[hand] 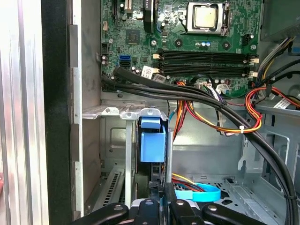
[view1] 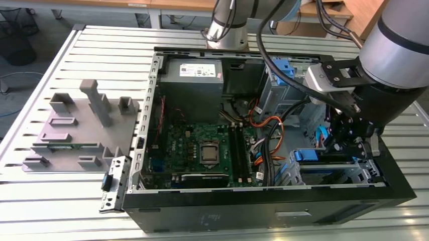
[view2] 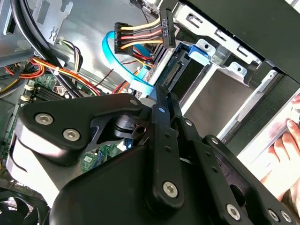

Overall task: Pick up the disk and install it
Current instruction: 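Insert the first disk wire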

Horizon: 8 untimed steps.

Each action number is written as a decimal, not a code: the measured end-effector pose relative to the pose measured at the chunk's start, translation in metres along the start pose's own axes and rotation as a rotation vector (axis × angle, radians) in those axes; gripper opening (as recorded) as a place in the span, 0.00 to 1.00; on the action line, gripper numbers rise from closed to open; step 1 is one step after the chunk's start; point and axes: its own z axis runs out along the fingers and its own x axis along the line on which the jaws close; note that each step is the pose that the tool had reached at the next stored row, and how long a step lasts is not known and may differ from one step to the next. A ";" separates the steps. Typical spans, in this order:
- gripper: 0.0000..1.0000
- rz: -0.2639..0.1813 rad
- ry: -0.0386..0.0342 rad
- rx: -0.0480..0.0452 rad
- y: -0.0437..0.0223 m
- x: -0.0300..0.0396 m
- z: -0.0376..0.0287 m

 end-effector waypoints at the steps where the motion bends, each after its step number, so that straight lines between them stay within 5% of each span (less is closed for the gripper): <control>1: 0.16 0.000 -0.0001 0.0000 0.0000 0.0000 0.0000; 8: 0.16 0.000 -0.0002 0.0000 -0.0003 0.0000 0.0008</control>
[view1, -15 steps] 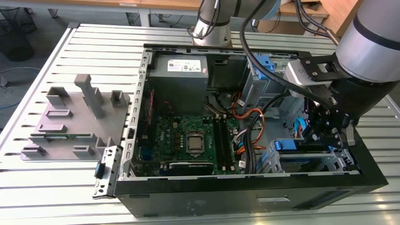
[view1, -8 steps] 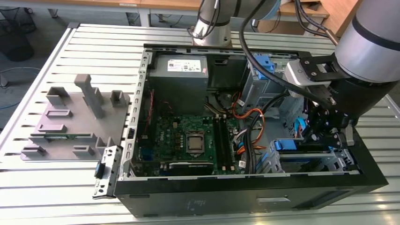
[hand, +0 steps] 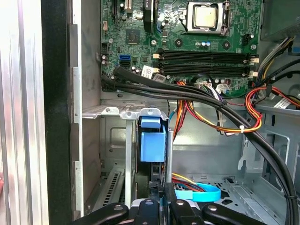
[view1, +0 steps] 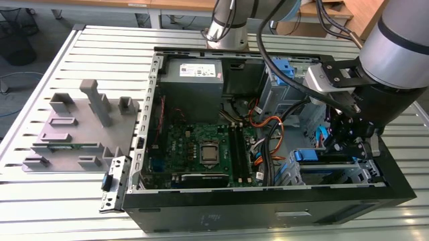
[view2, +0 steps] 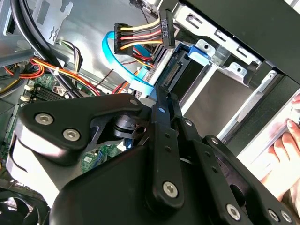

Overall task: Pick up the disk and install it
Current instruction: 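Insert the first disk wire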

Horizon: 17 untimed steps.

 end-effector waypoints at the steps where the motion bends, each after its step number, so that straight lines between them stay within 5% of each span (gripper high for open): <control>1: 0.16 0.000 0.0000 0.0000 0.0001 0.0000 0.0004; 17: 0.16 0.000 -0.0002 0.0001 0.0004 0.0000 0.0031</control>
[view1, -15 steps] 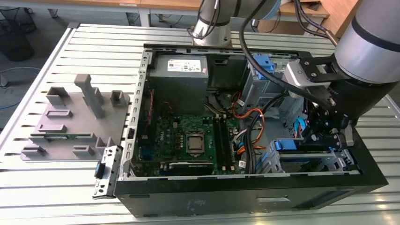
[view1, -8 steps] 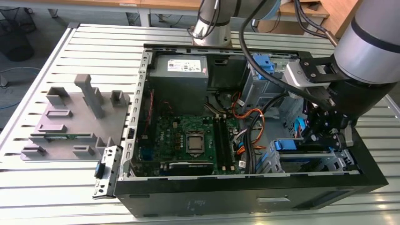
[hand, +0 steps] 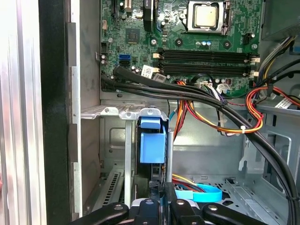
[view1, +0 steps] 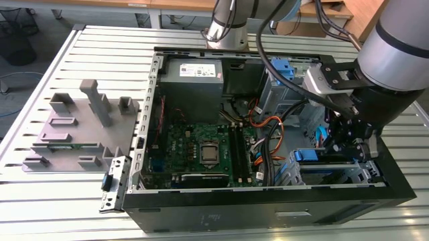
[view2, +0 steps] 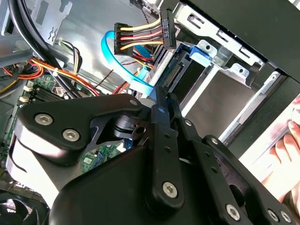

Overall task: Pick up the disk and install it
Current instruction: 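Insert the first disk wire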

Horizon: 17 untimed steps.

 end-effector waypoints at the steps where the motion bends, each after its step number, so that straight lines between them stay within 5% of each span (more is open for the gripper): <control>1: 0.16 0.000 0.0003 0.0000 0.0000 0.0000 0.0003; 17: 0.16 0.000 0.0003 0.0000 0.0003 0.0001 0.0024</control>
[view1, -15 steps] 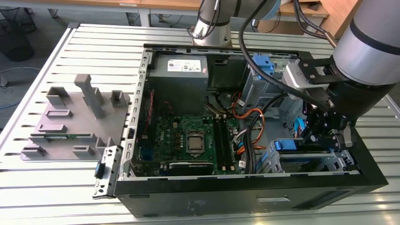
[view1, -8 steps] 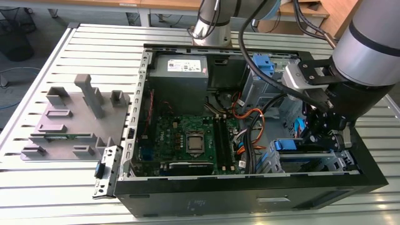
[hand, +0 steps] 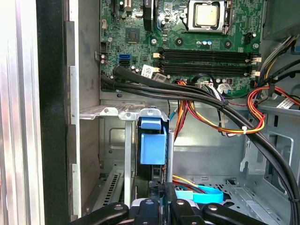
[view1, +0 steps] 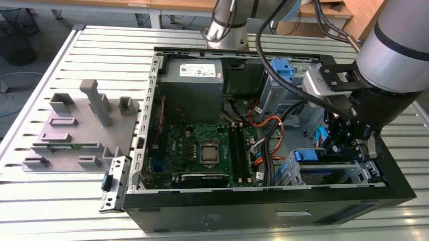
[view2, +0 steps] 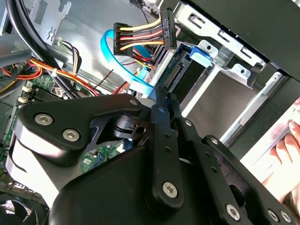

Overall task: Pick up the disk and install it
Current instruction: 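Insert the first disk wire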

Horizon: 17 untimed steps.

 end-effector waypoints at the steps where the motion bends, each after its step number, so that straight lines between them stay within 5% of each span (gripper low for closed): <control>1: 0.16 0.000 0.0001 0.0000 0.0000 0.0000 0.0000; 17: 0.23 0.000 0.0000 0.0000 0.0001 0.0000 0.0008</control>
